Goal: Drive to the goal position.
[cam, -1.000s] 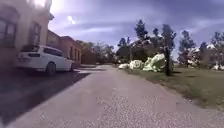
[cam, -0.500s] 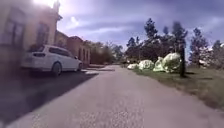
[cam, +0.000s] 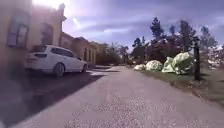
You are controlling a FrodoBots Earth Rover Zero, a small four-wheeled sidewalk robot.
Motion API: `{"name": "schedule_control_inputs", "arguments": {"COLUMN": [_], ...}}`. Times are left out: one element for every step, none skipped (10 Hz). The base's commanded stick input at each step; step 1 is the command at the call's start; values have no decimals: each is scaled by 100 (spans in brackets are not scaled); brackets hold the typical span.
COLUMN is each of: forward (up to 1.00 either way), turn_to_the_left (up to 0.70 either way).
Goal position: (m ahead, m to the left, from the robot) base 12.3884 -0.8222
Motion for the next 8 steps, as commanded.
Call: {"name": "schedule_control_inputs", "arguments": {"forward": [70,70,70,70,70,70,70,70], "turn_to_the_left": [7,7,7,7,7,7,7,7]}}
